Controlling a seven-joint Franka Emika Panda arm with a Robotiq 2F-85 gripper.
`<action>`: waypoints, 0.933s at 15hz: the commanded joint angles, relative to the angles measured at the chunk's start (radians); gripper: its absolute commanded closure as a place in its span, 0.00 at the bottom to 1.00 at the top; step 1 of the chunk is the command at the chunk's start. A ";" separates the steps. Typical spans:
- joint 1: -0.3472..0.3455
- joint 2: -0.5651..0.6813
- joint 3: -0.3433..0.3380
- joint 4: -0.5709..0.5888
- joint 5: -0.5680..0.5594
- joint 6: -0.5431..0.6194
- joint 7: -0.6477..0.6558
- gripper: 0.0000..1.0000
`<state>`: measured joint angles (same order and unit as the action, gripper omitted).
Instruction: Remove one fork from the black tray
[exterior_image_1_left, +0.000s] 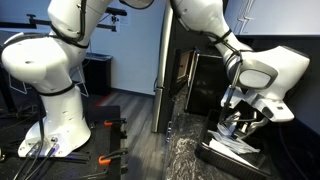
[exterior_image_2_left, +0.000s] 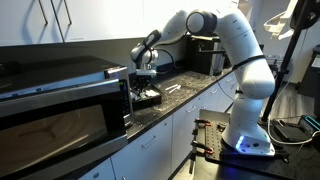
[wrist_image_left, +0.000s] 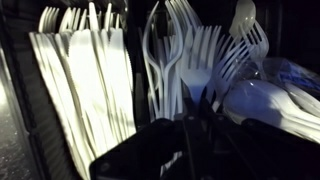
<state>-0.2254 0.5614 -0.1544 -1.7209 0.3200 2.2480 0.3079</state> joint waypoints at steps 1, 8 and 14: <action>0.019 -0.083 -0.022 -0.089 -0.028 -0.021 0.041 0.98; 0.053 -0.194 -0.042 -0.187 -0.082 0.013 0.084 0.98; 0.083 -0.269 -0.061 -0.243 -0.168 0.003 0.181 0.98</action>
<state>-0.1717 0.3551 -0.1902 -1.8962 0.1949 2.2479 0.4171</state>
